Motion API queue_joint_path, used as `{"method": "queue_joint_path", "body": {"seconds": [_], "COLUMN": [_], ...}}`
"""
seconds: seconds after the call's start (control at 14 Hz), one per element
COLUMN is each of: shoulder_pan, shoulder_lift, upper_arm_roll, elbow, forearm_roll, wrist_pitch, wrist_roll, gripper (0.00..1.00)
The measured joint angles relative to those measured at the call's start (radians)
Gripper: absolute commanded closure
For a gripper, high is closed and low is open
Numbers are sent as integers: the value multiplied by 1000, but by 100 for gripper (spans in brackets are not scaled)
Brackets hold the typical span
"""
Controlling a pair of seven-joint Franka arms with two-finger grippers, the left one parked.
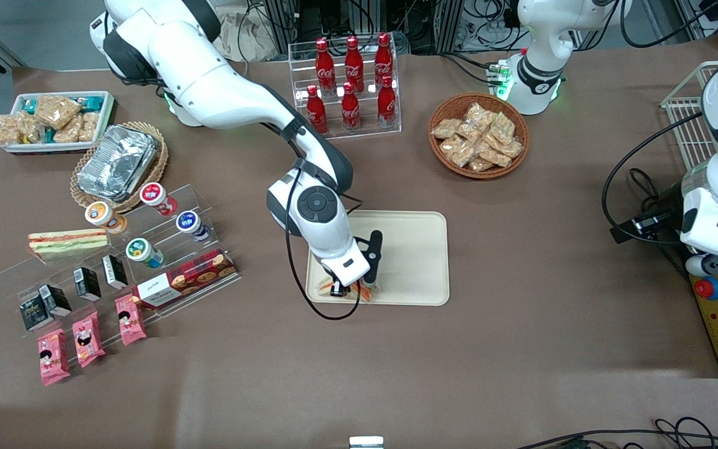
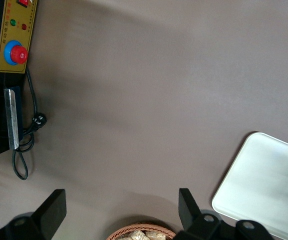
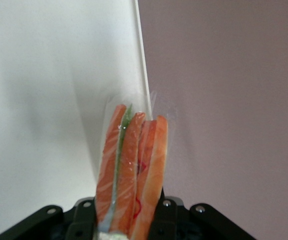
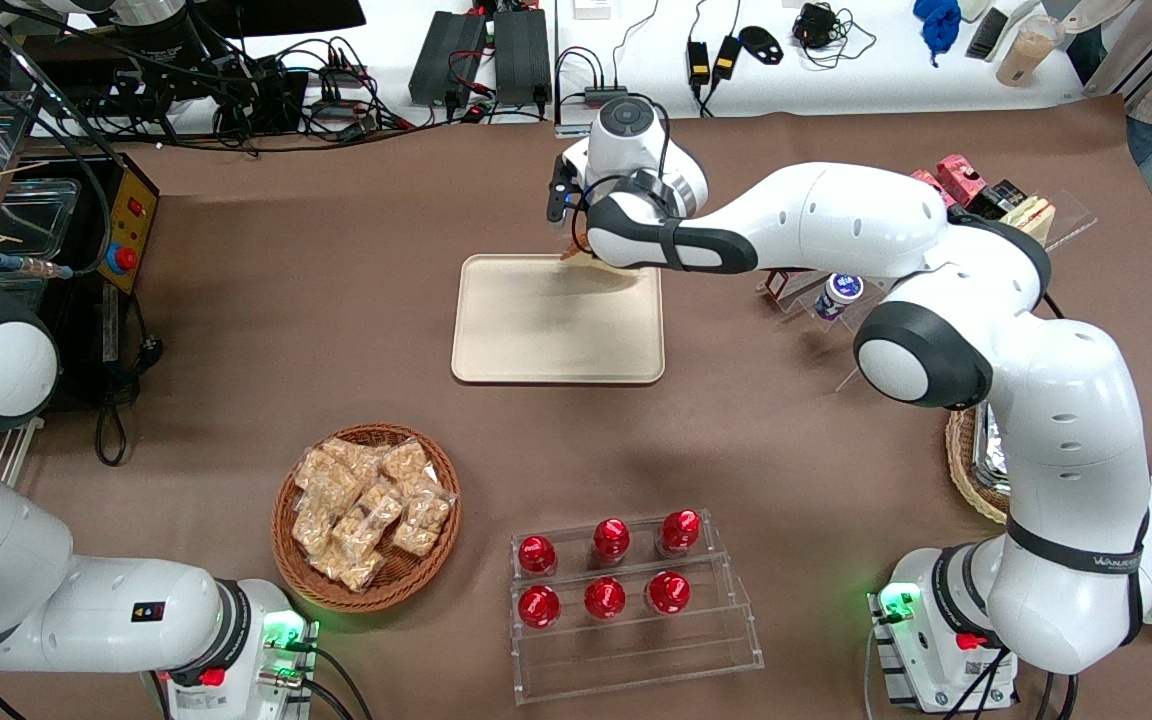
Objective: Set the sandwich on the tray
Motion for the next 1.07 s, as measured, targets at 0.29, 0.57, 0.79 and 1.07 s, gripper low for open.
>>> {"method": "queue_joint_path", "body": {"seconds": [0.29, 0.57, 0.79, 1.07], "shoulder_pan": [-1, -18, -48, -183], "shoulder_lift": [13, 1, -47, -175], "upper_arm_roll": [-7, -9, -13, -15], "elbow": [2, 21, 29, 33], "forearm_roll": [0, 9, 61, 128], "wrist_pitch": [17, 17, -43, -297], "wrist_roll": [1, 9, 10, 8], "gripper": [0, 0, 0, 0]}}
